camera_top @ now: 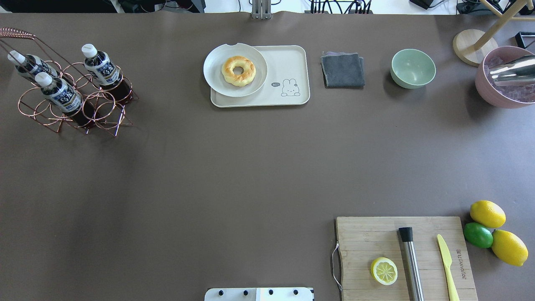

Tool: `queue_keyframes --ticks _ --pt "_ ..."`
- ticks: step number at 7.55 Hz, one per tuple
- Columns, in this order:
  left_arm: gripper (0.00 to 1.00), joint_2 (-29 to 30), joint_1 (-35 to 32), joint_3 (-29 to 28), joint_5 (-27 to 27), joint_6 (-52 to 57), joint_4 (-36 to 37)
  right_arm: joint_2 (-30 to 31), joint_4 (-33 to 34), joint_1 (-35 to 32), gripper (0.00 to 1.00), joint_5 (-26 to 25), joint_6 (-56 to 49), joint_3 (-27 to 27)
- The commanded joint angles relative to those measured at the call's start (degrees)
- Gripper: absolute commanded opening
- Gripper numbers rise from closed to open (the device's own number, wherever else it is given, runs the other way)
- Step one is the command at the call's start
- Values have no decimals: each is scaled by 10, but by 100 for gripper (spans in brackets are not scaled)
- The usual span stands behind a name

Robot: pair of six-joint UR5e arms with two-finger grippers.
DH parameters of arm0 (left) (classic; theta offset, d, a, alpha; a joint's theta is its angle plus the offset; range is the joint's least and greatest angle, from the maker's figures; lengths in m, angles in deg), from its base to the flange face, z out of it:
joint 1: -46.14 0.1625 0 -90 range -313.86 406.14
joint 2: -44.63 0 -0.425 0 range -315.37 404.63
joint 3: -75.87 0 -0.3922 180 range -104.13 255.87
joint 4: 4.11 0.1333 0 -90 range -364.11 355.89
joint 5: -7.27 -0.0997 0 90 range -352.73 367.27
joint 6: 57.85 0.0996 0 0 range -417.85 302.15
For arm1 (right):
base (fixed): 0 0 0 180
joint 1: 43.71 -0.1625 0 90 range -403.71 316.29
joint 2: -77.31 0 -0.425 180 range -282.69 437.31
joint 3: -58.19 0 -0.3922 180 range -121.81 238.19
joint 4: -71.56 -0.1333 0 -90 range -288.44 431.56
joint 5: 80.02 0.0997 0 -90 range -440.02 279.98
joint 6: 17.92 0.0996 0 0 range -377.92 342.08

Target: Place tea on tray

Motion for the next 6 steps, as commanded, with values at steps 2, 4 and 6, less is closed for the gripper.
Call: queue_keyframes --ticks 2,4,6 --pt "98 6 0 -1 1 -1 1 -3 -1 0 100 1 9 7" --pt "98 6 0 1 2 -2 2 -4 -1 0 100 2 9 7" --pt "98 6 0 0 0 -2 1 -3 -1 0 100 4 9 7"
